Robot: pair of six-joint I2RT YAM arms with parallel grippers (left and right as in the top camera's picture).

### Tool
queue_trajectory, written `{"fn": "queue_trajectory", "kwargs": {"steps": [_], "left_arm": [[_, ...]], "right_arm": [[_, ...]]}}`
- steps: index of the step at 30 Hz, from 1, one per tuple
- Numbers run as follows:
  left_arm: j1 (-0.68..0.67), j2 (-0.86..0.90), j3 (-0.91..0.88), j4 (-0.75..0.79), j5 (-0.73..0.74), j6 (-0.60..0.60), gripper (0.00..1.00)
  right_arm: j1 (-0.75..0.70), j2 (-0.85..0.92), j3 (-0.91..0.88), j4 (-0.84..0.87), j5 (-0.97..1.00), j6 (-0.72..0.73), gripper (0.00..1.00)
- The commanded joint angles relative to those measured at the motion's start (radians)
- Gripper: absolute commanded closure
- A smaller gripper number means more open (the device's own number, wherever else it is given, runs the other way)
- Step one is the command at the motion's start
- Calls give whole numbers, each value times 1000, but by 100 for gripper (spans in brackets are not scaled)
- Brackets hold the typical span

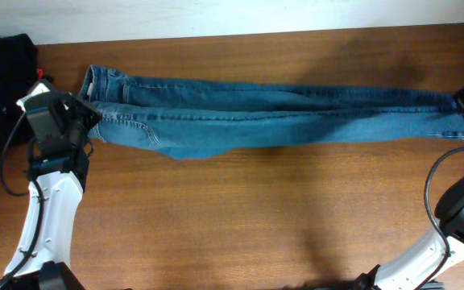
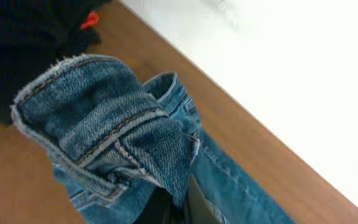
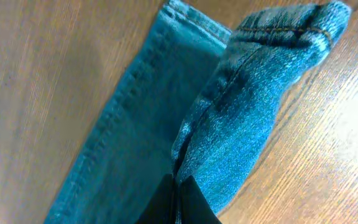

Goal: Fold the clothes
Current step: 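Lift the lower edge with both grippers and fold it up over the upper half, then lay the folded edge down along the top edge and open both grippers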

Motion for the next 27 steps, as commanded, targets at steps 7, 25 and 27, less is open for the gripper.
{"fn": "queue_trajectory", "kwargs": {"steps": [7, 25, 27], "left_arm": [[14, 103, 44, 156, -49, 13, 99], [14, 204, 49, 308, -106, 21, 99], [15, 216, 49, 333, -106, 21, 99]], "right_arm": [[3, 13, 35, 33, 97, 51, 96], [33, 89, 34, 173, 98, 37, 96], [47, 89, 34, 194, 97, 38, 96]]}}
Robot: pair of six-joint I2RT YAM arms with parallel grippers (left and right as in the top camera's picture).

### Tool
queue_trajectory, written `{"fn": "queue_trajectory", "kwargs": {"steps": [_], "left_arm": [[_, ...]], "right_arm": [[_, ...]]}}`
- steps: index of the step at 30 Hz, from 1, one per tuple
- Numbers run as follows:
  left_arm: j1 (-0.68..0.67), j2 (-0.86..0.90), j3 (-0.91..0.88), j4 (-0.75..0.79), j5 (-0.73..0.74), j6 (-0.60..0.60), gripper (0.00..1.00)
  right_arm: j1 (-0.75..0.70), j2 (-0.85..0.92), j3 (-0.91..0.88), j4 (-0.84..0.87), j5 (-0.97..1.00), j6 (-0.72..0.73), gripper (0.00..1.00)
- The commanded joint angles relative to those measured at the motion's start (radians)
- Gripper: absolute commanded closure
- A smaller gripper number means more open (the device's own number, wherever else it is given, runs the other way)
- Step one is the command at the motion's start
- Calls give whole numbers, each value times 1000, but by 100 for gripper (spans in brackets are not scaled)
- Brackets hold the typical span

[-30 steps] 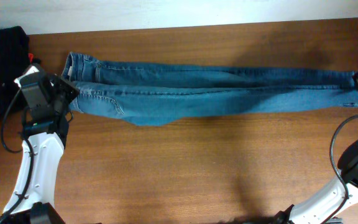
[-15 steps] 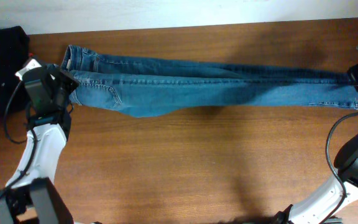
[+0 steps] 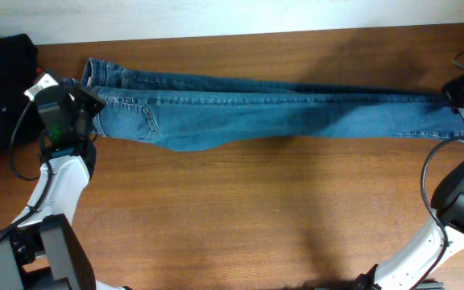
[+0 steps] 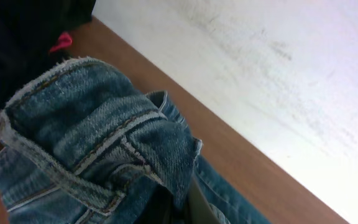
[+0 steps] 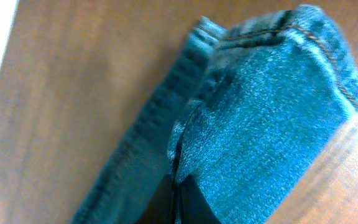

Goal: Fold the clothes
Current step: 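Lay the folded edge down along the top edge and open both grippers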

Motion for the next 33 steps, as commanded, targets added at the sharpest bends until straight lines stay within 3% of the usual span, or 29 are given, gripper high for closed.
{"fn": "queue_trajectory", "kwargs": {"steps": [1, 12, 15, 17, 18, 20, 24, 29, 33], "left_arm": [[25, 30, 37, 53, -99, 21, 99], [25, 135, 38, 163, -98, 22, 99], [25, 146, 39, 165, -98, 24, 94], [25, 148, 39, 167, -98, 25, 88], [25, 148, 39, 171, -98, 25, 73], [25, 148, 39, 189, -98, 55, 69], [25, 148, 57, 200, -98, 139, 57], [25, 149, 141, 171, -43, 240, 51], [24, 149, 310, -69, 12, 249, 48]], "right_arm": [[6, 12, 34, 41, 81, -14, 96], [49, 75, 33, 80, 107, -14, 96], [49, 107, 34, 90, 106, -14, 96], [49, 118, 34, 96, 106, -14, 84], [49, 121, 34, 104, 107, -14, 73], [49, 121, 34, 126, 105, -24, 68], [50, 121, 34, 199, 50, -103, 26], [56, 121, 42, 258, -47, -242, 6], [57, 118, 108, 190, -90, -322, 2]]}}
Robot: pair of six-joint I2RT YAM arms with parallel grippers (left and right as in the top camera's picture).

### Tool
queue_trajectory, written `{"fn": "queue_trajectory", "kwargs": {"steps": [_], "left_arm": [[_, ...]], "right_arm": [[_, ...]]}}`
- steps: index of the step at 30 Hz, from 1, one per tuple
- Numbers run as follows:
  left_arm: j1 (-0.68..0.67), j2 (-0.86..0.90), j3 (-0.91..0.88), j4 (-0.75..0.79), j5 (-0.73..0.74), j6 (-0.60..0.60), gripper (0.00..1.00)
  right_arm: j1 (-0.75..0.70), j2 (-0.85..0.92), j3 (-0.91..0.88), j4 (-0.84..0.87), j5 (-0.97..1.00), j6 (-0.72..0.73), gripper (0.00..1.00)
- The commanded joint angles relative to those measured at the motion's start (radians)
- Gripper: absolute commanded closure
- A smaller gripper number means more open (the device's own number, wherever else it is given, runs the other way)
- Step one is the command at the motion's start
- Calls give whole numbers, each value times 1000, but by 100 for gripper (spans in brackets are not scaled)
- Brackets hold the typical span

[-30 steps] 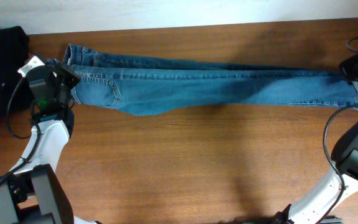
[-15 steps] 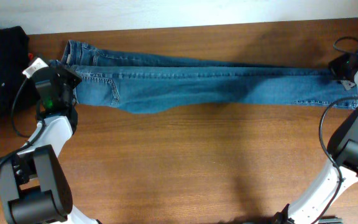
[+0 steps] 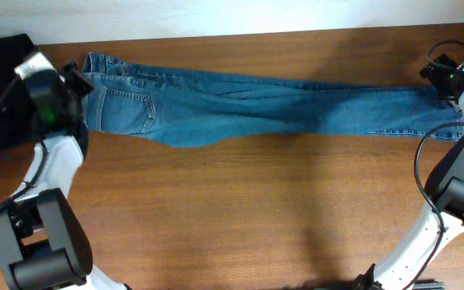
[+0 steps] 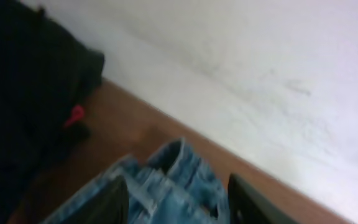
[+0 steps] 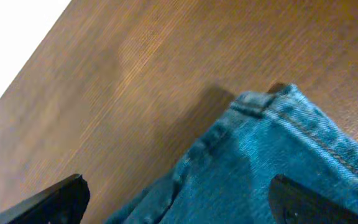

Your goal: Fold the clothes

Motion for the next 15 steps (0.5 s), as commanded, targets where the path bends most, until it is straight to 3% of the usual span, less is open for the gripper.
{"fn": "queue_trajectory", "kwargs": {"steps": [1, 5, 8, 13, 15], "left_arm": [[1, 5, 170, -172, 81, 58, 48], [-23, 5, 367, -528, 200, 125, 50], [-60, 5, 461, -754, 208, 174, 50], [-119, 8, 480, -941, 200, 174, 50], [-141, 15, 480, -998, 177, 174, 50]], "right_arm": [[9, -7, 94, -55, -54, -123, 2], [18, -8, 234, -231, -50, -210, 8], [30, -8, 326, -377, -51, -218, 16], [77, -8, 375, -567, -55, -244, 20], [101, -8, 375, -633, -56, -248, 33]]}}
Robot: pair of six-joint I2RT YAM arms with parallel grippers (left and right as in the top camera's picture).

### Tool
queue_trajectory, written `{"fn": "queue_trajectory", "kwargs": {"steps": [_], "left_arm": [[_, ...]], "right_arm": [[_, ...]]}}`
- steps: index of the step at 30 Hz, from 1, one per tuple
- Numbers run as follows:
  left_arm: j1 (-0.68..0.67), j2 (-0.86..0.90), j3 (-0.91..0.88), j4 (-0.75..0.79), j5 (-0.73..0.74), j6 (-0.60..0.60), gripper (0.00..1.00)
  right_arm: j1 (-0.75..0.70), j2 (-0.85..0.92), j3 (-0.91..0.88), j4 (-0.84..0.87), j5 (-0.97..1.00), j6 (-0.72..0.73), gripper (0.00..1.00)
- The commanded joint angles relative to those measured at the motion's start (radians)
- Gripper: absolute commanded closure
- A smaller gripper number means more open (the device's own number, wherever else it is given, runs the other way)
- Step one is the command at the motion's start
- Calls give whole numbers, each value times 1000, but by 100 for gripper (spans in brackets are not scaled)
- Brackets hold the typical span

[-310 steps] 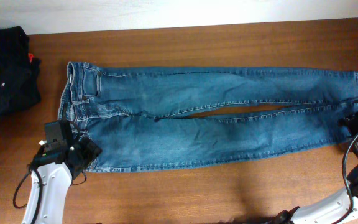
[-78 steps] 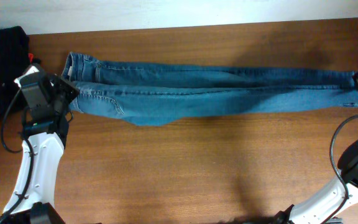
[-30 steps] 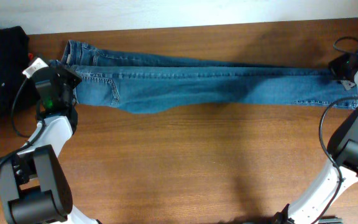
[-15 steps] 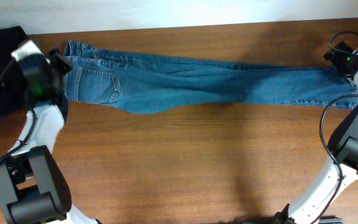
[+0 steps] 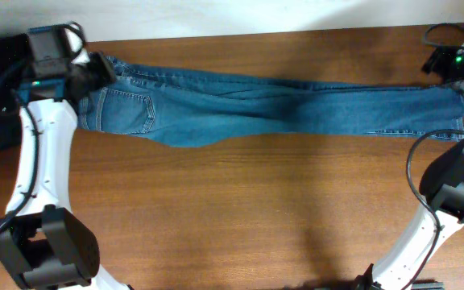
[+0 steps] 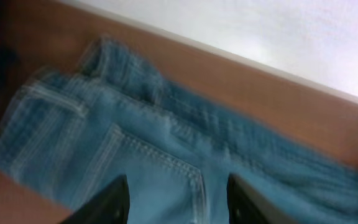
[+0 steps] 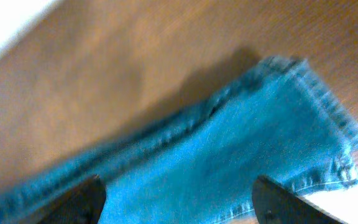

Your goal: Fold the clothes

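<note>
A pair of blue jeans (image 5: pixel 272 103) lies stretched flat along the far side of the table, folded lengthwise, waistband at the left and leg cuffs (image 5: pixel 453 113) at the right. My left gripper (image 6: pixel 178 202) is open above the waist and back pocket (image 6: pixel 148 180), holding nothing. In the overhead view that gripper (image 5: pixel 95 68) sits at the waistband's far corner. My right gripper (image 7: pixel 182 199) is open above the cuff end (image 7: pixel 303 130), empty. In the overhead view the right gripper (image 5: pixel 449 64) hovers just beyond the cuffs.
A dark pile of black clothes sits at the far left edge, next to the waistband. A white wall (image 5: pixel 232 14) borders the table's far side. The wooden table (image 5: pixel 240 209) extends toward the near side.
Both grippers stay open. Both wrist cameras now look down on more of the jeans, which lie in the same place. The left arm has shifted toward the far side.
Both grippers were shut on the jeans, left on the waistband and right on the cuffs, holding them stretched. Then the jeans lay farther back on the table. By 0.5 s ago both had let go, and now they hover open over the flat jeans.
</note>
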Motion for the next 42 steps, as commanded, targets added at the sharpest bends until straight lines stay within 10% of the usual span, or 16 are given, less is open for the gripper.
{"fn": "queue_trajectory", "kwargs": {"steps": [1, 5, 14, 42], "left_arm": [[-32, 18, 9, -58, -13, 28, 51], [-79, 39, 9, -111, -23, 49, 66], [-153, 176, 9, -106, -97, 51, 100], [-159, 321, 9, 93, -178, 52, 100]], "right_arm": [[60, -10, 13, -77, -23, -30, 47], [124, -10, 13, -175, -82, -90, 96], [267, -7, -14, -206, -83, -97, 96], [396, -4, -576, 253, -82, -158, 96]]}}
